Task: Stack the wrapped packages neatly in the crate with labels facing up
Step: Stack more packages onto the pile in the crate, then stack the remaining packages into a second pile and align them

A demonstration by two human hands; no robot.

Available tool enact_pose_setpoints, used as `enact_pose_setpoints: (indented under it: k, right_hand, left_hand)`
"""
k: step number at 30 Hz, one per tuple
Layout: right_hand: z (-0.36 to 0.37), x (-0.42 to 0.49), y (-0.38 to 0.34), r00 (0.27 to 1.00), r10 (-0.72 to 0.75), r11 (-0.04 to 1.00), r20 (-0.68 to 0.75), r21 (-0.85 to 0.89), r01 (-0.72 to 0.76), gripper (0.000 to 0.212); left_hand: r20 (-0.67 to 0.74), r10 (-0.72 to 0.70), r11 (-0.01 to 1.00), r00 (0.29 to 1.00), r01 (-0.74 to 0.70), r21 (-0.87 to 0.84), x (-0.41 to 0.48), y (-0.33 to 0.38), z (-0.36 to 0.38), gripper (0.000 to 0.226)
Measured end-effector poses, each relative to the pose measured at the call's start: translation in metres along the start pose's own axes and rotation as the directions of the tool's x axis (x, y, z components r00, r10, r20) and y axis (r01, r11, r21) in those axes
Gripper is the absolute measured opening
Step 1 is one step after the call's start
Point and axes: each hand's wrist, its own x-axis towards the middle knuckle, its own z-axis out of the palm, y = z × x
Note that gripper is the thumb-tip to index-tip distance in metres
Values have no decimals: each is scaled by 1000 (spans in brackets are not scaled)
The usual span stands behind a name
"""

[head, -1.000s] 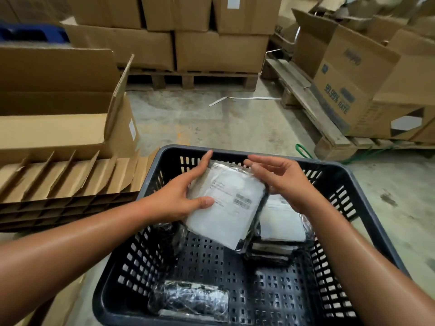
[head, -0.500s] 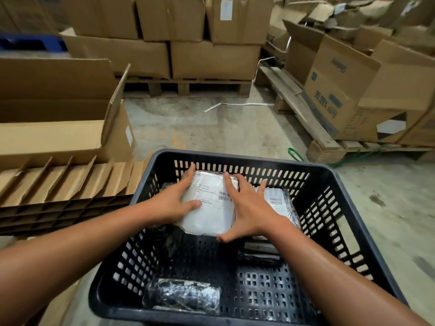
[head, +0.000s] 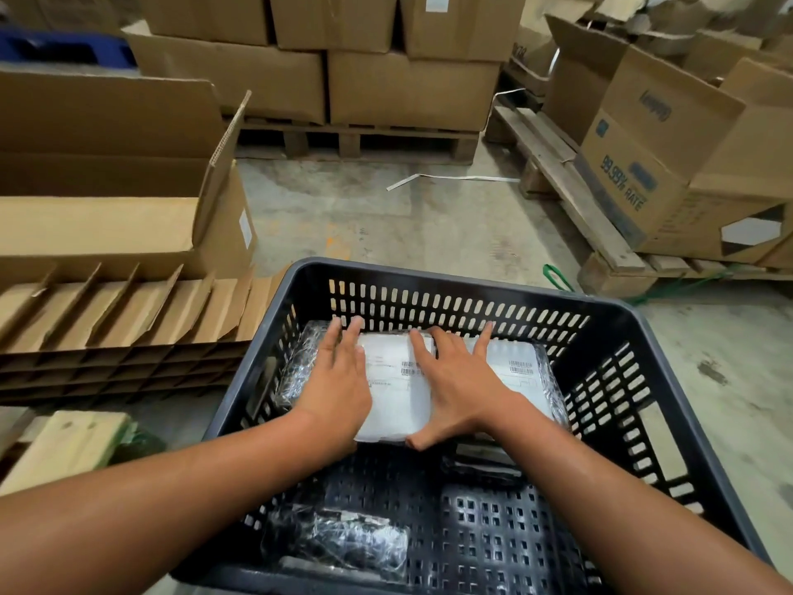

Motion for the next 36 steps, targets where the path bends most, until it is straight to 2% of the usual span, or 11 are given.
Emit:
enact_pose_setpoints:
  k: [3,6,9,12,19,23,25,28,30,32,36]
  right_hand:
    - [7,9,-15,994,-61,987,93,-144,74,159]
    - [12,20,-31,978,-8,955,208,-289,69,154]
    - [16,24,-40,949,61,904,310,-420,79,117]
    - [23,24,-43,946,54,862,319,-494,117,84]
    - [21,27,-42,909,121,836,399,-535,123,97]
    - [21,25,-42,935,110,872,338,-484,72,67]
    - [19,25,-39,945,97,884,313,-462,62,63]
    - [11,24,-33,954,59,919,294,-390,64,73]
    - [5,22,-29,965,15,960,260,-273,58,68]
    - [-5,20,-22,976,-35,991,216,-120,62,66]
    - [-20,14,-15,996,-69,977,58,207,55,75]
  left_hand:
    - [93,86,991,992,-95,93,10,4,10,99]
    - [169,173,969,970,-198,150,19,11,20,77]
    - [241,229,943,943,-276,184,26,24,30,79]
    - [232,203,946,951,-252,205,32,29,42,87]
    - [186,177,979,967,-192,68,44,26,54,73]
    - [149,147,988,978,-153,28,45,23,48,93]
    - [161,128,990,979,-136,42,43,21,39,106]
    - [140,165,985,976,-170,28,39,15,26,87]
    - [83,193,977,978,-199,75,35,4,16,73]
    - [45,191,976,980,-195,95,29,-14,4,75]
    - [95,116,965,989,-90,-246,24,-58,-27,70]
